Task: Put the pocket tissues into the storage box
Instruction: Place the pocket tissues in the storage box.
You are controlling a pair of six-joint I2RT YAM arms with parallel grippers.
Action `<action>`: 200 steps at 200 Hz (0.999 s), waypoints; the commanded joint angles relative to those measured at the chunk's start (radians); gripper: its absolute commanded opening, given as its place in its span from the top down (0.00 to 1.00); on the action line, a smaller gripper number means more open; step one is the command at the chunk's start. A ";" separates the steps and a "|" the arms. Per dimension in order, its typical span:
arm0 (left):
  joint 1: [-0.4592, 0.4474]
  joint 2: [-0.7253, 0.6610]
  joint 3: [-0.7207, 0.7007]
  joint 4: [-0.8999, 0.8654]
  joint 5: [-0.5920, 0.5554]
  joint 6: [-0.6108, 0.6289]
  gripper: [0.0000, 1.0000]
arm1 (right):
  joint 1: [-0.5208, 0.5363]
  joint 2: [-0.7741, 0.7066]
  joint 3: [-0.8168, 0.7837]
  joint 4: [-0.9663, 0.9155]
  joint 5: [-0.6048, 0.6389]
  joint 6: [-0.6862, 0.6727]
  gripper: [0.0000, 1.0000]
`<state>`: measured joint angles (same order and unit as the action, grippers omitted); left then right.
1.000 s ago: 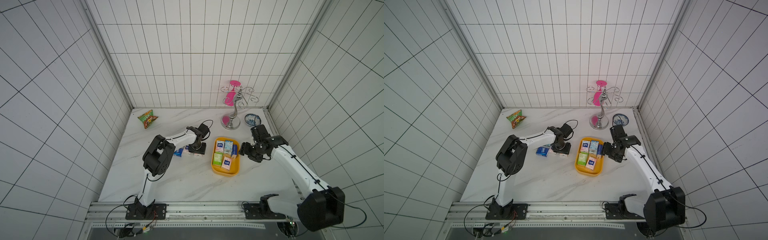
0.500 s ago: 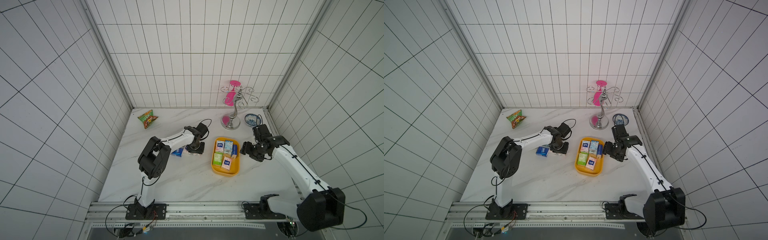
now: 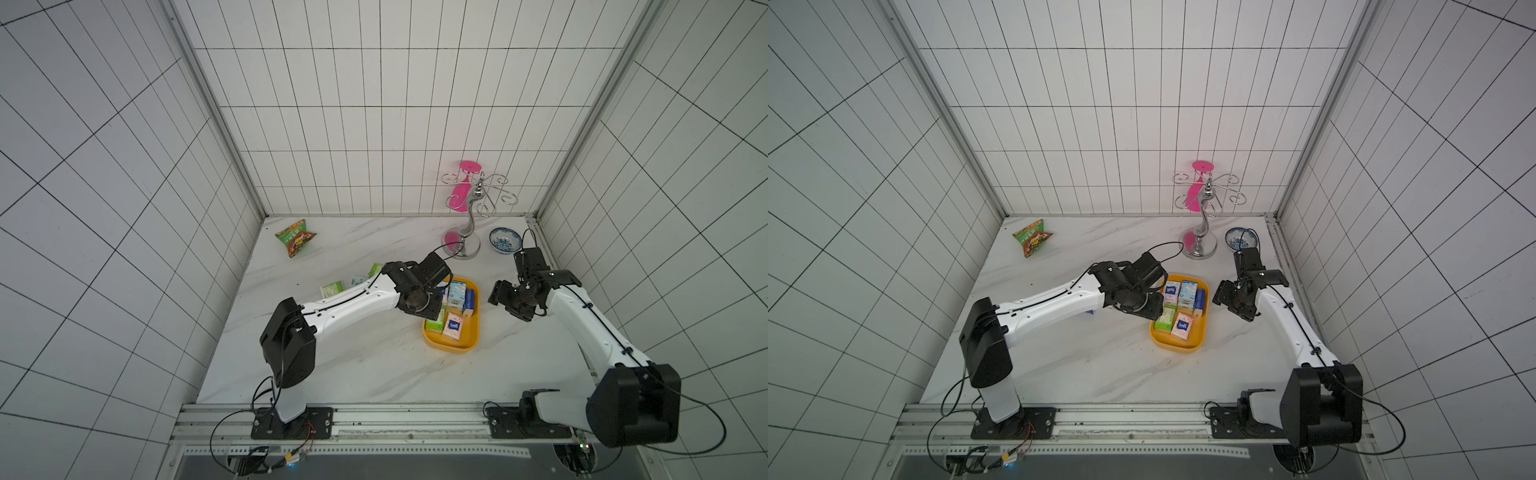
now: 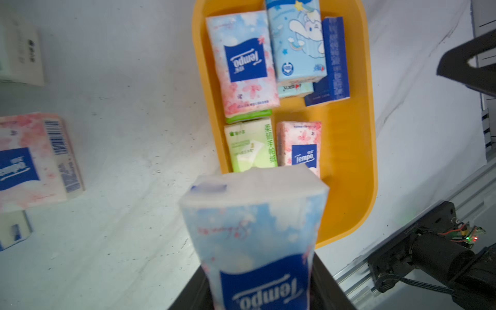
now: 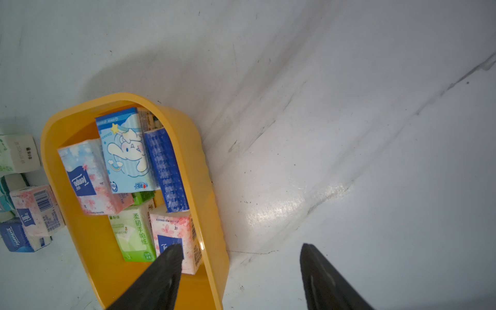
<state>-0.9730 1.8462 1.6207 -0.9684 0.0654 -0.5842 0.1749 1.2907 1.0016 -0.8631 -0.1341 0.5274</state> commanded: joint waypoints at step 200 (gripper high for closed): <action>-0.084 0.240 0.295 -0.021 0.028 -0.088 0.27 | -0.049 -0.082 -0.047 0.020 -0.033 0.006 0.27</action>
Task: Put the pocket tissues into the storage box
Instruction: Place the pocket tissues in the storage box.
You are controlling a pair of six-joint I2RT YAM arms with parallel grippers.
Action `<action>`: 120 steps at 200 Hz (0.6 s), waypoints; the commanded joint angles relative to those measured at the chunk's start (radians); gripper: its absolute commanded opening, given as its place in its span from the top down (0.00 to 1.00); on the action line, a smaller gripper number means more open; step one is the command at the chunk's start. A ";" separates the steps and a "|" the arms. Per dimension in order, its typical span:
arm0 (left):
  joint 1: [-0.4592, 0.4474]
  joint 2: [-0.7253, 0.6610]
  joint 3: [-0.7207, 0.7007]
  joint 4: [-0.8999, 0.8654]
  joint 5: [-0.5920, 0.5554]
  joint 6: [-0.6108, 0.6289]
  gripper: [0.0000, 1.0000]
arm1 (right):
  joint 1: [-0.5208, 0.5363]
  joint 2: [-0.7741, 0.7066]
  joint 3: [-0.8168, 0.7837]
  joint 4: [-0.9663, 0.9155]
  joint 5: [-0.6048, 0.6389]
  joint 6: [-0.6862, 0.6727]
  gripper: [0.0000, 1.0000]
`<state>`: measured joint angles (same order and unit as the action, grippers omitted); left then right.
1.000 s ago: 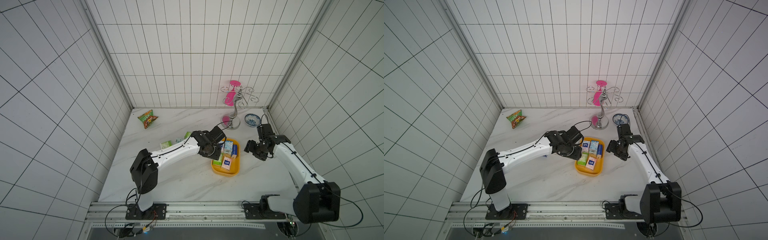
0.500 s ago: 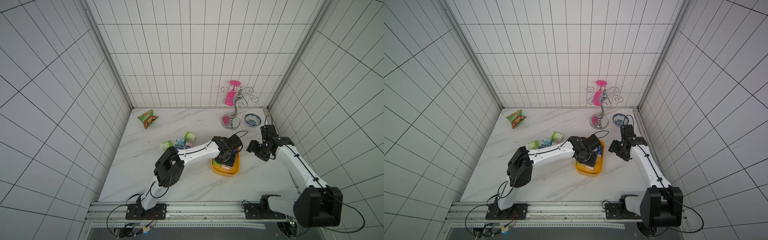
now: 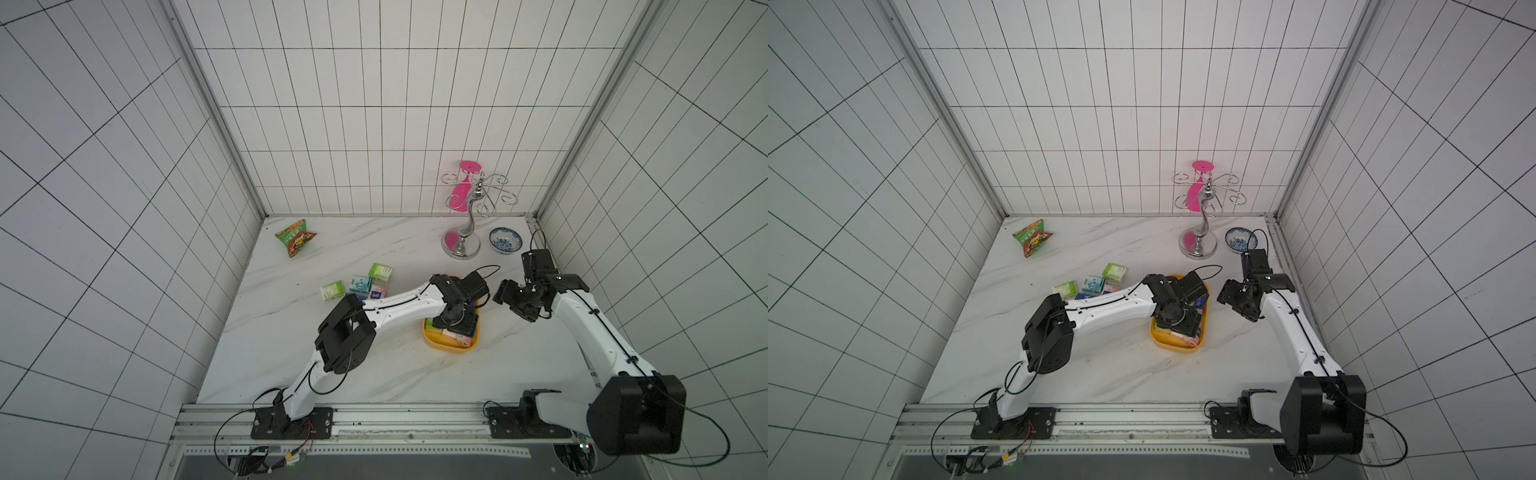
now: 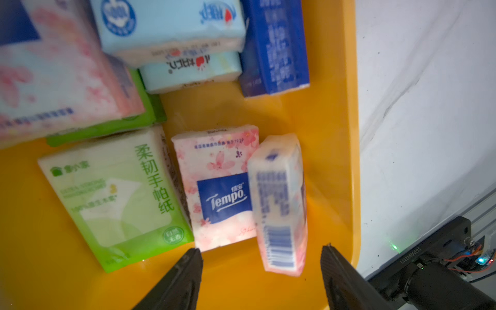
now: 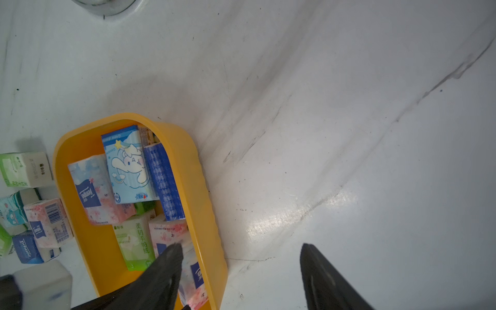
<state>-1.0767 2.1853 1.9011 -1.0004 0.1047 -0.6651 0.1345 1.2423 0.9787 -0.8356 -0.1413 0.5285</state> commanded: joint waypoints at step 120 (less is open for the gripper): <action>0.421 -0.536 -0.489 0.100 0.029 0.040 0.27 | 0.127 -0.032 0.056 -0.023 -0.063 0.027 0.28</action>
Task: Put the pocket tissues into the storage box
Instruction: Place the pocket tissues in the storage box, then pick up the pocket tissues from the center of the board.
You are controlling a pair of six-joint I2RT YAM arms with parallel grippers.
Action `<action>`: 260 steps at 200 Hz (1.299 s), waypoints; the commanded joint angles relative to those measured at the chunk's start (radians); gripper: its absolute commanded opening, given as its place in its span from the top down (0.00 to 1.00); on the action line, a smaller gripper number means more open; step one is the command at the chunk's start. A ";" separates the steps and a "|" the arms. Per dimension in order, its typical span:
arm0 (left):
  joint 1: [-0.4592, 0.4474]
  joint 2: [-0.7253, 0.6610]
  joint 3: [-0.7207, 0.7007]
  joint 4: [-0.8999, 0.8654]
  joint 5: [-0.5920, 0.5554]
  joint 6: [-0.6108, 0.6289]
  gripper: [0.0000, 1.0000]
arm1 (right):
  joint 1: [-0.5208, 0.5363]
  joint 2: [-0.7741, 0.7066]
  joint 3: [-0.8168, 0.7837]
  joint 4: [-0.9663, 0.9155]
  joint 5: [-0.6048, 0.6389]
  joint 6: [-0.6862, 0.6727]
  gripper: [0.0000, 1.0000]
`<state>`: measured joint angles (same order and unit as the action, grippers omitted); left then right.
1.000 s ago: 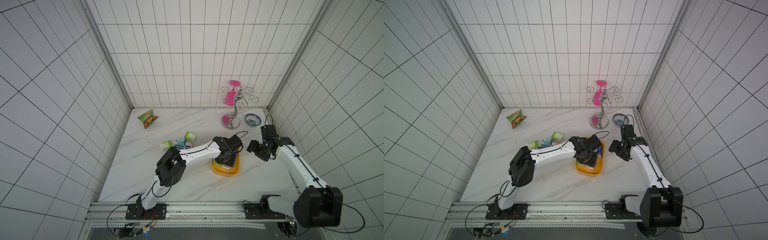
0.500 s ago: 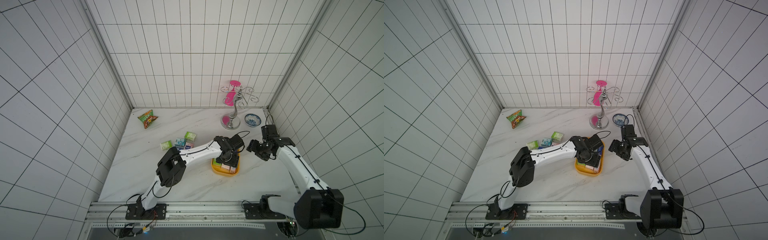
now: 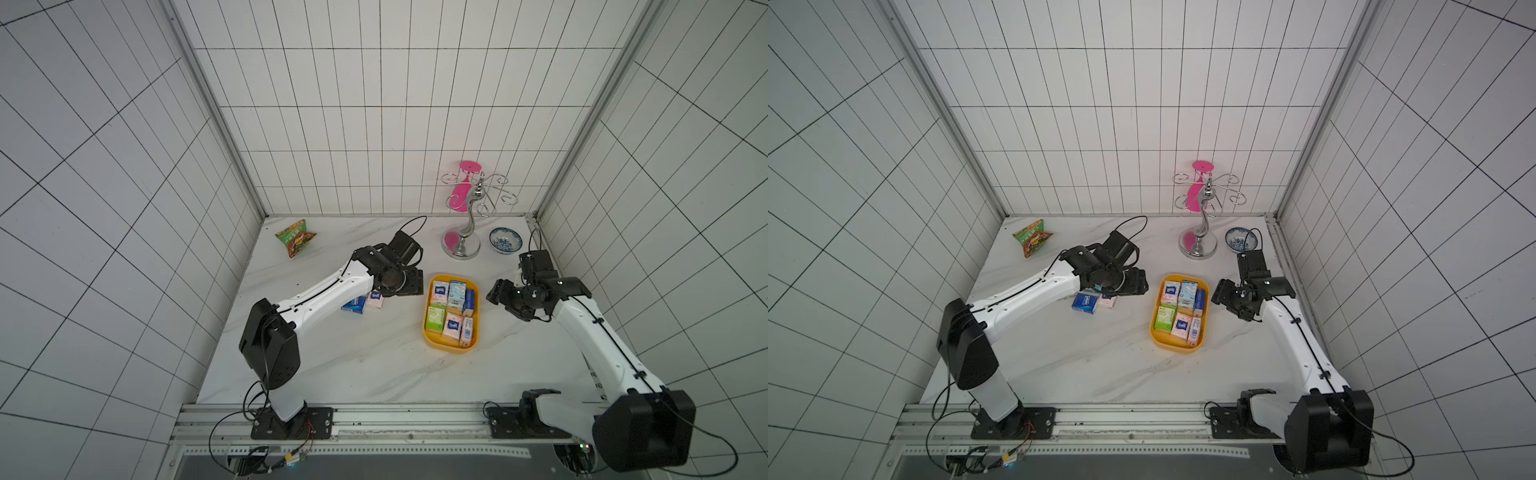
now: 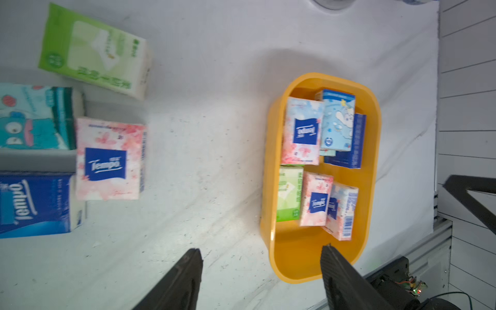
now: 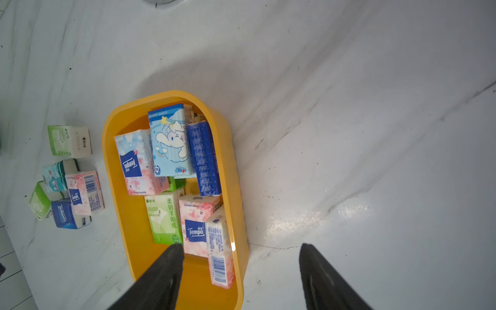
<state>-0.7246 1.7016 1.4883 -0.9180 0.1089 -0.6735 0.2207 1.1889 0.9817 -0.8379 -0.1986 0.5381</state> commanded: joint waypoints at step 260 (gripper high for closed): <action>0.202 0.288 -0.022 0.049 -0.063 0.334 0.27 | 0.109 0.093 0.127 -0.023 0.014 -0.004 0.27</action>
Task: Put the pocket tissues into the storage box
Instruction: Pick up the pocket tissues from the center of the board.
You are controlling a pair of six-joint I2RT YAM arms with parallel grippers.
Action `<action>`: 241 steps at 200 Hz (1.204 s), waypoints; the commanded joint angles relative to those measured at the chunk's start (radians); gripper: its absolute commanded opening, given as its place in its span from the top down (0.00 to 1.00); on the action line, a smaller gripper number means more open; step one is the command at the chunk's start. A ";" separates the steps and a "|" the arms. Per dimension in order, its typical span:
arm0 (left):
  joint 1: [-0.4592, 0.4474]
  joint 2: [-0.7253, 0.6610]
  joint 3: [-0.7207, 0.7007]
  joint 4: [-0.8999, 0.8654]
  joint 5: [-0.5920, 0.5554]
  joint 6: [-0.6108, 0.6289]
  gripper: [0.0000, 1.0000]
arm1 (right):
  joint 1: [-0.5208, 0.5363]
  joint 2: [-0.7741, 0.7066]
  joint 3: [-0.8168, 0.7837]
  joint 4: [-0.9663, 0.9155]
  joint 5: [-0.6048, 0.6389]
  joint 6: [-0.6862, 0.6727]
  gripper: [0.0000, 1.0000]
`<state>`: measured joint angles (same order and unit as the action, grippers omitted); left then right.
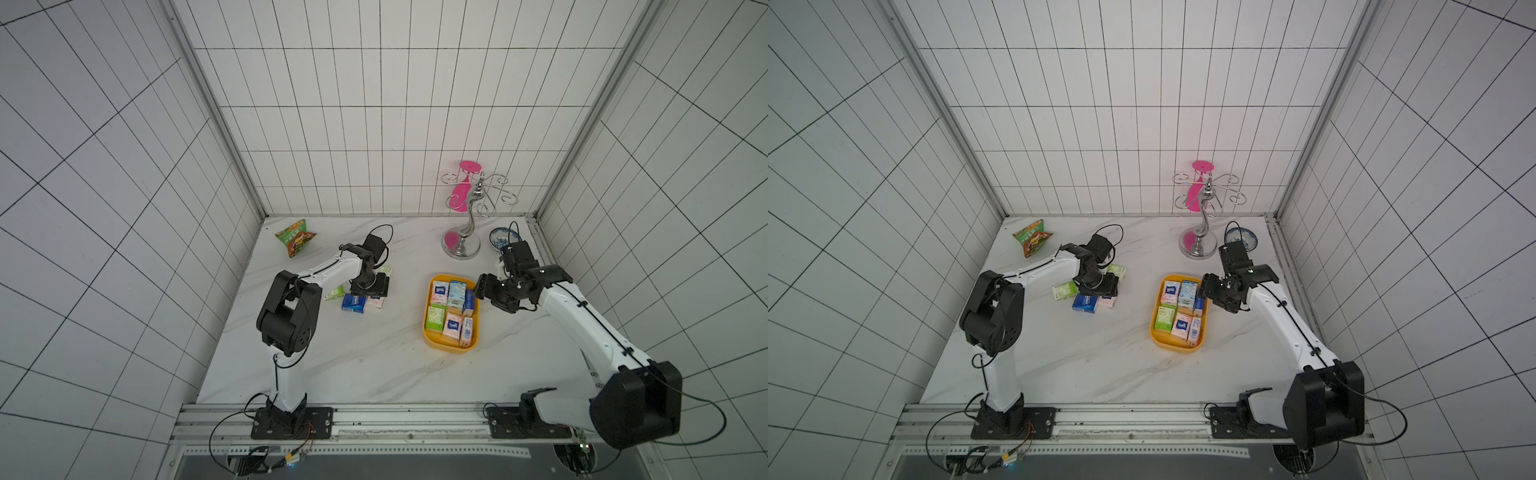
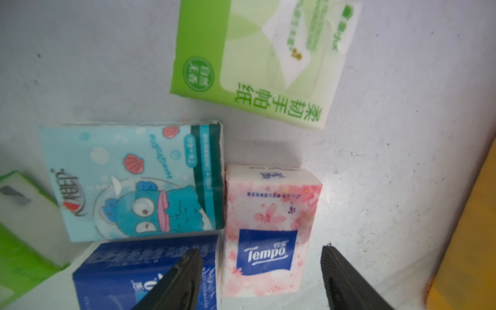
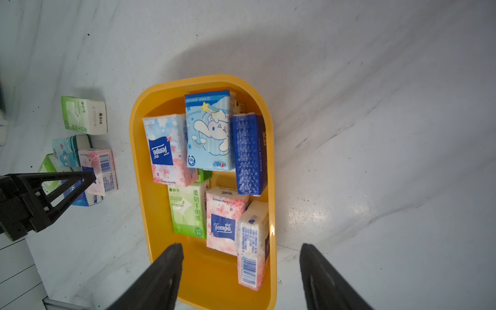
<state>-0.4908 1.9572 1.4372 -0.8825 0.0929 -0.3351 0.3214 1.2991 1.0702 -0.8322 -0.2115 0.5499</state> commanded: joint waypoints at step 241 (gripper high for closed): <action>-0.087 0.006 0.001 -0.008 -0.132 -0.063 0.49 | -0.010 -0.082 0.001 -0.057 0.060 -0.017 0.27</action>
<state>-0.5636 2.0251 1.4448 -0.8833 -0.0437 -0.3771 0.3202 1.2102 1.0698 -0.8665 -0.1703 0.5354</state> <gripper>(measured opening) 0.514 0.731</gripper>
